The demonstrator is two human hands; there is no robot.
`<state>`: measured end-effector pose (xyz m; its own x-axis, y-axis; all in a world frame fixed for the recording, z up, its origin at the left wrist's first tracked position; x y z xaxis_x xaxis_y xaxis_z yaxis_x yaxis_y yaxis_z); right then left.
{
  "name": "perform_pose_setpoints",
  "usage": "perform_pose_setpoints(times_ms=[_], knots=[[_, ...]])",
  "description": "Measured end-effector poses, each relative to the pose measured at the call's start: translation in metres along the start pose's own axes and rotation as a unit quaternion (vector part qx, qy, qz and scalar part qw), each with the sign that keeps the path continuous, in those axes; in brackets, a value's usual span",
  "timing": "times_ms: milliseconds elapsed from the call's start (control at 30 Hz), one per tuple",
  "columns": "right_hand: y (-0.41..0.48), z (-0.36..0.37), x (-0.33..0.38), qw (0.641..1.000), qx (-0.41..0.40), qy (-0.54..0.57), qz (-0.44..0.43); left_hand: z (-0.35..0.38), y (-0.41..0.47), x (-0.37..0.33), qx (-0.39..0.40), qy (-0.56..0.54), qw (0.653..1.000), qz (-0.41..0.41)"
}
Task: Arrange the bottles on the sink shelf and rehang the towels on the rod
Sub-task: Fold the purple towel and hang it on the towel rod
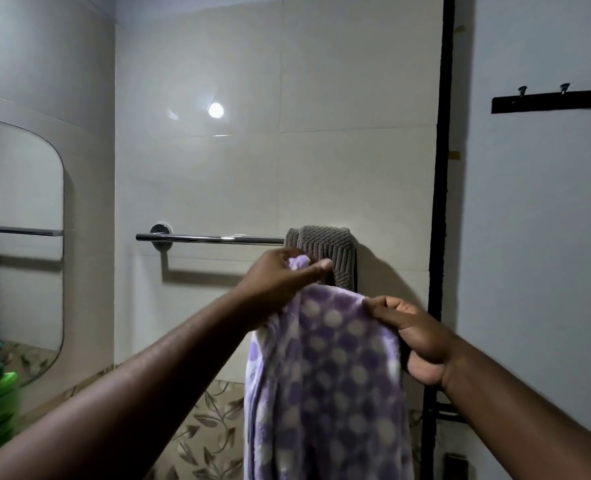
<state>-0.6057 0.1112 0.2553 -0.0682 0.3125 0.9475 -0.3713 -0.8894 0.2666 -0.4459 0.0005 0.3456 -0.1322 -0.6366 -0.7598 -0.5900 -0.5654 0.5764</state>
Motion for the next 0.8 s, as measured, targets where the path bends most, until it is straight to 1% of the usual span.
perform_pose_setpoints(times_ms=[33,67,100,133,200,300,367,433,467,533,567,600,667,700,733,800], knots=[[0.003,0.003,0.010,1.000,-0.014,-0.006,-0.024,0.018,-0.005,0.003,0.067,-0.008,0.998,-0.017],[0.005,0.010,0.020,0.999,-0.023,-0.008,-0.045,0.035,-0.012,0.003,0.115,-0.016,0.993,-0.028],[0.007,0.018,0.028,0.998,-0.024,-0.004,-0.063,0.046,-0.013,0.004,0.125,-0.018,0.992,-0.031],[0.009,0.025,0.033,0.997,-0.027,0.008,-0.073,0.051,-0.013,0.003,0.109,-0.029,0.993,-0.031],[0.011,0.030,0.031,0.997,-0.028,0.010,-0.071,0.048,-0.009,0.003,0.053,-0.069,0.996,-0.030],[0.002,0.027,0.007,1.000,0.012,-0.010,-0.007,0.033,-0.004,0.005,-0.008,-0.130,0.991,-0.039],[-0.005,0.018,-0.009,0.999,0.025,0.009,0.021,0.020,-0.003,0.007,-0.038,-0.141,0.988,-0.043],[-0.009,0.012,-0.014,0.999,0.005,0.046,0.010,0.020,-0.005,0.013,-0.014,-0.147,0.987,-0.060],[-0.008,0.010,-0.011,0.998,-0.018,0.051,-0.010,0.028,-0.008,0.015,0.016,-0.153,0.986,-0.068],[-0.003,0.011,0.002,0.996,-0.067,0.024,-0.053,0.054,-0.015,0.018,0.091,-0.180,0.977,-0.071],[-0.001,0.014,0.008,0.994,-0.087,0.003,-0.067,0.065,-0.017,0.019,0.110,-0.180,0.975,-0.070],[0.002,0.015,0.012,0.992,-0.105,-0.013,-0.074,0.071,-0.016,0.018,0.108,-0.174,0.977,-0.066],[0.005,0.014,0.016,0.989,-0.121,-0.012,-0.080,0.066,-0.010,0.014,0.063,-0.116,0.990,-0.050],[0.006,0.014,0.017,0.990,-0.115,0.000,-0.080,0.061,-0.007,0.011,0.053,-0.073,0.995,-0.034],[0.006,0.012,0.016,0.991,-0.105,0.014,-0.076,0.059,-0.004,0.008,0.062,-0.031,0.997,-0.017],[0.002,0.013,0.008,0.997,-0.060,0.032,-0.041,0.057,-0.002,0.005,0.077,0.012,0.997,0.006]])
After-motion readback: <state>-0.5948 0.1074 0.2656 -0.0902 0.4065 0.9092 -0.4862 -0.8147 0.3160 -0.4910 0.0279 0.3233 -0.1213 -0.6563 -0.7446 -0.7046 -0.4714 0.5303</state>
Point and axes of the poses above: each hand's wrist, its own y-axis towards the middle knuckle, its own z-axis out of the palm, x = y × z, the point moved 9 cm from there along y, towards the middle knuckle, and after that the axes turned 2 degrees about -z, right-handed, at the moved point
